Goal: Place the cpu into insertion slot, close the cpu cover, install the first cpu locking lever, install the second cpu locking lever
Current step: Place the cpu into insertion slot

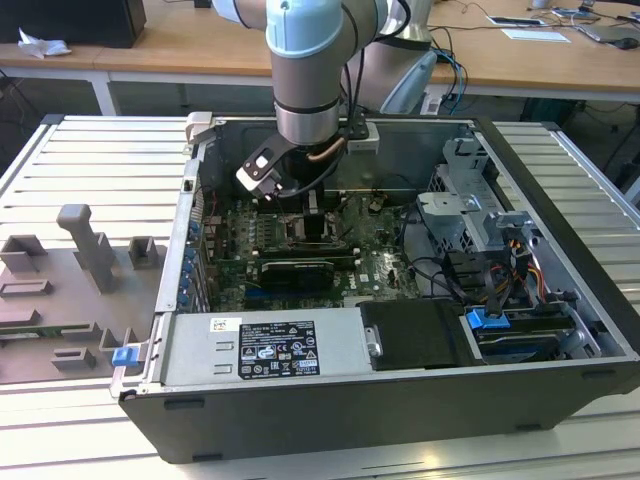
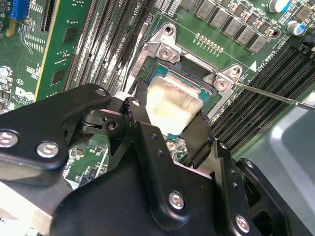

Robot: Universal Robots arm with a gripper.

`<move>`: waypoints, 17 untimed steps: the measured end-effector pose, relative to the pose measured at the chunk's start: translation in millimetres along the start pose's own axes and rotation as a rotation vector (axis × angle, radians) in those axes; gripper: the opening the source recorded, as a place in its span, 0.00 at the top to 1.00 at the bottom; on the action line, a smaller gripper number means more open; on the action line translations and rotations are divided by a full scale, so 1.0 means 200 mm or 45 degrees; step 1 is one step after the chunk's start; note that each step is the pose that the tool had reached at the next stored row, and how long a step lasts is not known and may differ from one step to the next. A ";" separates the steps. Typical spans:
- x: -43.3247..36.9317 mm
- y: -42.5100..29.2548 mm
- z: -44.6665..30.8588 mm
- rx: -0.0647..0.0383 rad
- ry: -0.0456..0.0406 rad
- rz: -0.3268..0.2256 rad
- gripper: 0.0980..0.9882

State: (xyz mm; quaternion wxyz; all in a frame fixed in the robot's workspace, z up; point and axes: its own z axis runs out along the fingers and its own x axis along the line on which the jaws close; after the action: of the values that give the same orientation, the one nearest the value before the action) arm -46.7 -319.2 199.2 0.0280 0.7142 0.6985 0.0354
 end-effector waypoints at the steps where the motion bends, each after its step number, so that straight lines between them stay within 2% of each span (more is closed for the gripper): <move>1: 0.000 0.000 0.000 0.000 0.000 0.000 0.49; 2: 0.000 0.000 0.000 0.000 -0.001 0.000 0.42; 7: 0.000 0.000 -0.004 0.000 0.000 0.000 0.42; 8: 0.000 0.001 -0.012 0.000 -0.001 0.000 0.42; 10: 0.000 0.005 -0.061 0.002 -0.001 0.000 0.42; 11: 0.001 0.006 -0.063 0.001 -0.001 0.000 0.51; 12: 0.000 0.006 -0.069 0.002 -0.001 0.000 0.65; 13: 0.001 0.007 -0.074 0.002 -0.001 0.000 0.85; 14: 0.001 0.007 -0.076 0.002 -0.001 0.000 0.85; 16: 0.001 0.007 -0.082 0.002 -0.001 0.000 0.99; 17: 0.001 0.008 -0.085 0.002 -0.001 0.000 0.99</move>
State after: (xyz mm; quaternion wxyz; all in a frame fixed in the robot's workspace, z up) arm -46.7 -319.3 216.2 0.0276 0.7142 0.6986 0.0347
